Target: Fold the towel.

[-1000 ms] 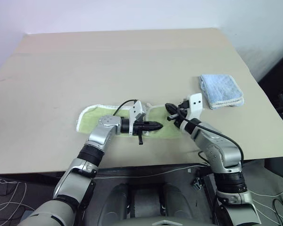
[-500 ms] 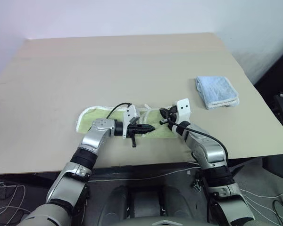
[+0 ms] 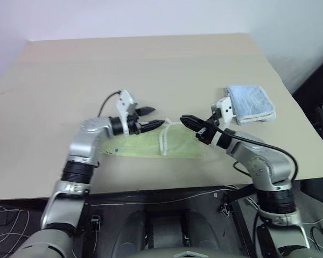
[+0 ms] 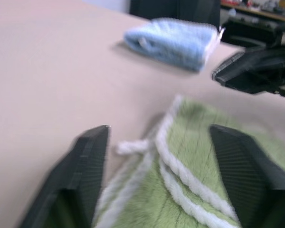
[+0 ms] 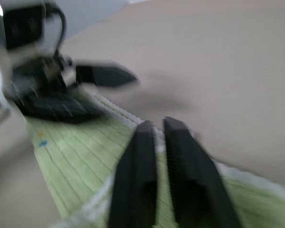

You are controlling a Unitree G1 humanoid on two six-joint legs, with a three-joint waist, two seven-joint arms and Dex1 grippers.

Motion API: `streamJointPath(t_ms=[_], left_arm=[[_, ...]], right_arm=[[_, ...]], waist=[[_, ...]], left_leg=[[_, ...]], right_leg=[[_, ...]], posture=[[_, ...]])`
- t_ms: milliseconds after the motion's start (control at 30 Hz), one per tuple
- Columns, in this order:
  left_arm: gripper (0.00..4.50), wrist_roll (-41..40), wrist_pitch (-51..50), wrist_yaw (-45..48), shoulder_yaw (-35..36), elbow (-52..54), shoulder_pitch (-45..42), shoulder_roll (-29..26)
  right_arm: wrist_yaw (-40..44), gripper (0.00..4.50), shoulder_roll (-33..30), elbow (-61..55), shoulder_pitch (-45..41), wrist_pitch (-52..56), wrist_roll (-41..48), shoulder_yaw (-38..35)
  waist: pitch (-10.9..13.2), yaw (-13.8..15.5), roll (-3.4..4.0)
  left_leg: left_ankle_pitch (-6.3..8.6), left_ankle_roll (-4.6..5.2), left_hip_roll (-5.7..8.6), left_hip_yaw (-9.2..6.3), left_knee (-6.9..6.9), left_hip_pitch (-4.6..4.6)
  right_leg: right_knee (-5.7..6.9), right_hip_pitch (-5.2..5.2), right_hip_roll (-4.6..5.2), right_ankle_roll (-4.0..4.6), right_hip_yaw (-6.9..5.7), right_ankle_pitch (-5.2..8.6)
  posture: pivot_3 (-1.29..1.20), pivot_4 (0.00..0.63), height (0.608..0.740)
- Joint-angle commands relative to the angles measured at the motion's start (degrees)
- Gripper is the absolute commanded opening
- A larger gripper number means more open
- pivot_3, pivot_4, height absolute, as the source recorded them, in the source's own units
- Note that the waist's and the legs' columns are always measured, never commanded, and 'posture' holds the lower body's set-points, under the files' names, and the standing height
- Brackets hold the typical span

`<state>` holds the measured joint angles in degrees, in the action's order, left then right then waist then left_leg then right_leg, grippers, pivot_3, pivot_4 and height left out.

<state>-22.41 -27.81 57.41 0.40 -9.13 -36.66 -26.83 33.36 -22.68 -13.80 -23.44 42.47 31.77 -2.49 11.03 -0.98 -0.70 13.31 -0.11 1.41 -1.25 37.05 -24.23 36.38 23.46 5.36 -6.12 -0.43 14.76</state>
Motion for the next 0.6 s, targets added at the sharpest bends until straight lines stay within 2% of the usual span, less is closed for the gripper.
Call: streamJointPath(t_ms=[33, 233, 300, 400, 500, 600], left_arm=[[4.5, -2.6, -6.3, -0.8, 3.4, 5.6, 1.8, -4.9], [4.5, -9.6, -18.9, -5.5, 13.9, 14.1, 9.5, -12.4], [4.5, -10.2, -20.8, -7.9, 16.9, 16.3, 12.6, -13.9], [4.5, -8.3, -22.8, -13.2, 20.0, 18.9, 18.2, -15.6], [4.5, -13.5, -31.2, -16.4, 25.5, 23.9, 23.1, -15.6], [4.5, -16.2, -44.0, -20.9, 29.2, 28.4, 26.3, -17.2]], right_arm=[[3.4, 1.88, -2.1, -1.9, -2.2, -0.2, 0.9, 1.0], [8.6, 3.94, -5.3, -1.6, -3.6, -0.7, -0.1, 4.3], [10.0, 4.48, -6.1, -1.7, -3.7, -0.7, -0.3, 5.2], [11.2, 4.48, -6.5, -1.3, -4.0, -1.1, -0.9, 6.5], [12.7, 4.48, -6.7, -0.6, -4.3, -2.6, -1.8, 7.2], [14.6, 4.48, -7.4, 0.3, -4.7, -3.6, -2.3, 7.3]], waist=[[0.0, 0.1, 0.01], [0.0, 0.1, -0.03], [0.0, 0.2, -0.03], [0.0, 0.3, -0.03], [0.0, 0.3, -0.03], [0.0, 0.4, -0.04]], left_leg=[[0.0, 0.0, -0.02, 0.0, 0.0, 0.01], [0.0, 0.0, -0.04, 0.01, 0.01, 0.02], [0.0, 0.0, -0.04, 0.01, 0.01, 0.01], [0.01, -0.01, -0.03, 0.0, 0.0, 0.02], [0.01, -0.02, -0.03, 0.0, 0.0, 0.01], [0.02, -0.04, -0.03, -0.04, -0.01, -0.01]], right_leg=[[0.01, 0.0, -0.03, 0.0, 0.0, 0.0], [-0.01, -0.01, -0.02, 0.01, 0.02, 0.0], [-0.02, 0.0, 0.01, 0.01, 0.02, 0.0], [-0.06, -0.03, 0.11, 0.01, 0.02, 0.01], [-0.09, -0.02, 0.2, 0.02, 0.08, 0.0], [-0.11, 0.0, 0.23, 0.03, 0.08, 0.0]], posture=[[0.0, 0.15, 0.74], [0.0, 0.15, 0.74], [0.0, 0.15, 0.74], [0.0, 0.15, 0.74], [0.0, 0.15, 0.74], [0.0, 0.15, 0.74]])
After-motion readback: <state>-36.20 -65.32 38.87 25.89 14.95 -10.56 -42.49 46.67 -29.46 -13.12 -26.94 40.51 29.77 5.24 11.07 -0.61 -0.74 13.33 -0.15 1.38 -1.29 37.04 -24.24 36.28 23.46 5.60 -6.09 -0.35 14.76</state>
